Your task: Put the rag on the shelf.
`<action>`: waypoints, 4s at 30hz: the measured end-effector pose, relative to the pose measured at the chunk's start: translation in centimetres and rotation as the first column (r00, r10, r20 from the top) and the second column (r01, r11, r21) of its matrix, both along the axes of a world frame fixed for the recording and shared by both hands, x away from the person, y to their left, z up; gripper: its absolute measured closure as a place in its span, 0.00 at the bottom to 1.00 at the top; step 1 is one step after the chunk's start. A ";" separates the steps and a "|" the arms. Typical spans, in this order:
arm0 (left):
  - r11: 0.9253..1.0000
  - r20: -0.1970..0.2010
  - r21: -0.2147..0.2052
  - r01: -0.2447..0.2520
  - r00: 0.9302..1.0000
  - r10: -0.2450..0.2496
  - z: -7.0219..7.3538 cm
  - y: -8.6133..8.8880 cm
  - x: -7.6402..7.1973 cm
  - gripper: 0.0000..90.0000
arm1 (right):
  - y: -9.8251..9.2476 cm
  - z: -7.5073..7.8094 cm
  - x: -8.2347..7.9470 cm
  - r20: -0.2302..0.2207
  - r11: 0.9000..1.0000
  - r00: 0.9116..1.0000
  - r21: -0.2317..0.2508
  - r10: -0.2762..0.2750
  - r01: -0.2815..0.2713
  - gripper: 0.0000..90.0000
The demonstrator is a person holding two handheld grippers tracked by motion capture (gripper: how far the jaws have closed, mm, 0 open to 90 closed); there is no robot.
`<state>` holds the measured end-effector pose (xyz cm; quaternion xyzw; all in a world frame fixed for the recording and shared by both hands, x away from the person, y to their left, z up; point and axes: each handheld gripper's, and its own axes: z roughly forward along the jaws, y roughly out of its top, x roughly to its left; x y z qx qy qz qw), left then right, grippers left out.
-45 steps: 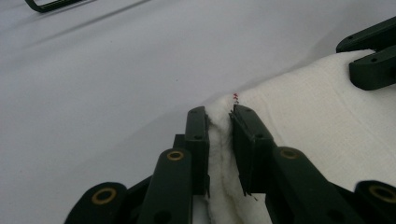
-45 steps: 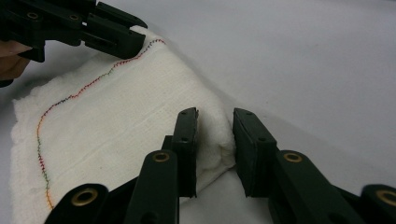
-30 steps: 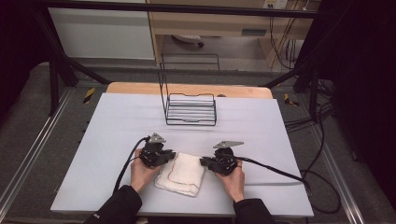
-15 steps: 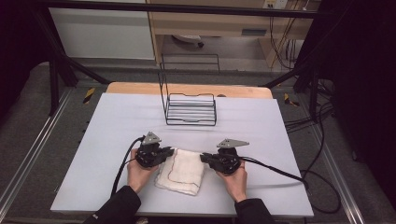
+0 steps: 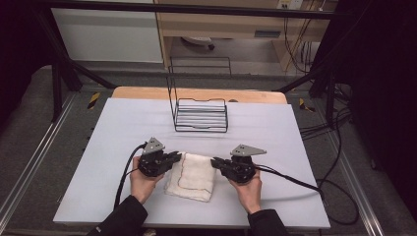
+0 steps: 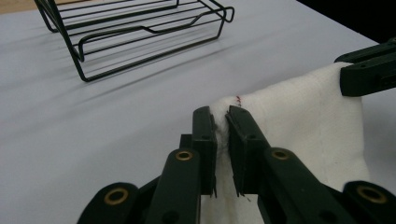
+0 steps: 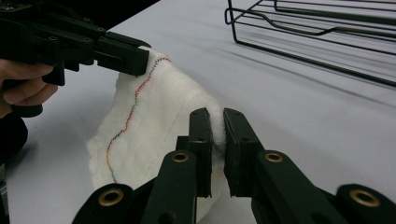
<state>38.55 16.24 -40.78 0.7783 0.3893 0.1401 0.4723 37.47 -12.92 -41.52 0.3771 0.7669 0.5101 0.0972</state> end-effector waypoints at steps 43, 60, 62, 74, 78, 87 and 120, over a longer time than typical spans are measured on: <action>0.991 0.200 -0.132 0.000 0.979 0.026 5.0 0.2 -2.8 0.92 | -0.7 5.1 -1.9 0.254 0.998 0.966 0.049 -0.041 0.030 0.92; 0.980 0.294 -0.198 0.005 0.954 0.055 7.7 0.0 -3.0 0.92 | -0.9 8.2 -2.1 0.351 0.993 0.933 0.104 -0.082 0.049 0.92; 0.978 0.298 -0.209 0.006 0.953 0.058 7.9 0.2 -2.9 0.92 | -0.8 8.5 -2.1 0.355 0.992 0.931 0.113 -0.084 0.046 0.92; 0.970 0.331 -0.243 0.006 0.940 0.077 9.5 0.4 -2.4 0.92 | -0.5 10.4 -1.6 0.393 0.990 0.914 0.132 -0.100 0.051 0.92; 0.970 0.348 -0.243 0.009 0.934 0.078 9.9 0.3 -2.2 0.92 | -0.4 10.9 -1.4 0.409 0.988 0.906 0.140 -0.111 0.058 0.92; 0.965 0.380 -0.261 0.011 0.921 0.092 11.2 0.2 -1.6 0.92 | -0.3 12.5 -0.9 0.441 0.985 0.887 0.157 -0.137 0.074 0.92; 0.948 0.439 -0.317 -0.015 0.884 0.161 16.1 0.2 1.3 0.92 | 0.9 17.3 1.7 0.516 0.975 0.834 0.198 -0.194 0.105 0.92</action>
